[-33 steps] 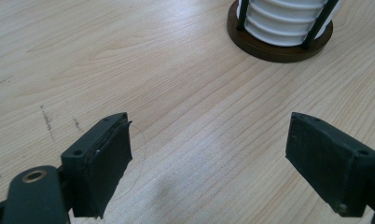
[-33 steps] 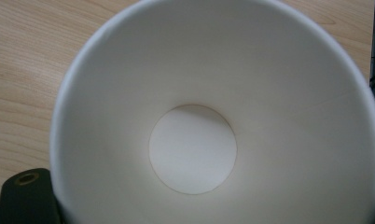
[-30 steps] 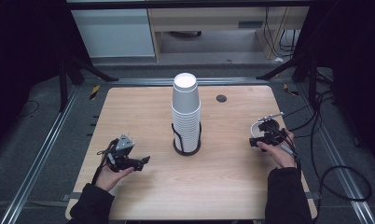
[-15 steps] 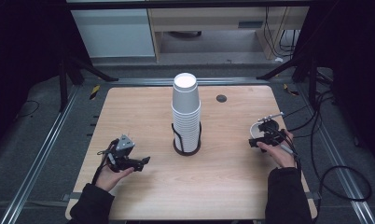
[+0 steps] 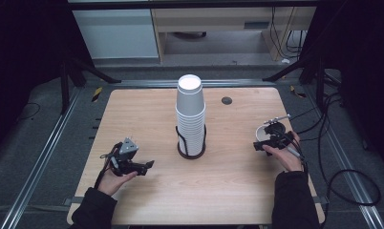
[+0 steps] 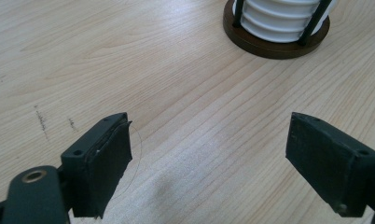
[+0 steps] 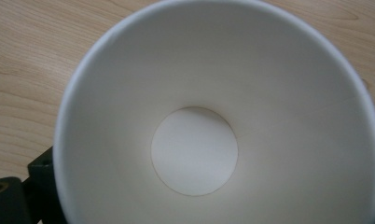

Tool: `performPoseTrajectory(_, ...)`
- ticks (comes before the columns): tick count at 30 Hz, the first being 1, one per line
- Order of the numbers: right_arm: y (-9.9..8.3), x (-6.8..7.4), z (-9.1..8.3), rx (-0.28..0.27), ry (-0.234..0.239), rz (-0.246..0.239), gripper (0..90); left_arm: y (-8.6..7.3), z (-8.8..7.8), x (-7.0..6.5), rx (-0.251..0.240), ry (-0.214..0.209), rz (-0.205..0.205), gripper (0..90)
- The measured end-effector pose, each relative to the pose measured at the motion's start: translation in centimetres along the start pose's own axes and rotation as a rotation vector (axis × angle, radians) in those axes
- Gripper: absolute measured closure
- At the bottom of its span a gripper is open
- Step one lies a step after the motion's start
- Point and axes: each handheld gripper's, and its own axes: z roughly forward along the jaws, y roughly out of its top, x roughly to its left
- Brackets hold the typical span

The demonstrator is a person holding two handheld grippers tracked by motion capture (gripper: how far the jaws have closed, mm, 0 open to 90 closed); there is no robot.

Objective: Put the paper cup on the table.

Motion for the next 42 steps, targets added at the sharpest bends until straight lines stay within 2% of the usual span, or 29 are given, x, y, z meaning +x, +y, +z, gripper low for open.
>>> performPoseTrajectory(11, -0.2, 0.2, -0.8, -0.001, 0.011, 0.000, 1.5, 0.0, -0.1, 0.0, 0.005, 0.002, 0.005, 13.5)
performPoseTrajectory(17, -0.5, 0.5, -1.0, 0.021, -0.017, -0.015, 1.2, 0.0, -0.3, 0.0, 0.001, 0.003, 0.005, 13.4)
performPoseTrajectory(24, -1.1, 0.6, -1.7, 0.025, -0.006, -0.001, 1.2, 0.0, -0.4, -0.1, -0.007, 0.001, 0.007, 13.4)
performPoseTrajectory(33, -3.2, 0.9, -3.3, 0.035, -0.008, -0.003, 0.7, 0.1, -0.7, -0.1, -0.013, 0.008, 0.011, 13.4)
performPoseTrajectory(42, -5.0, 1.4, -5.5, 0.006, 0.009, -0.015, 0.3, -0.1, -1.1, 0.5, -0.020, 0.029, -0.003, 13.4)
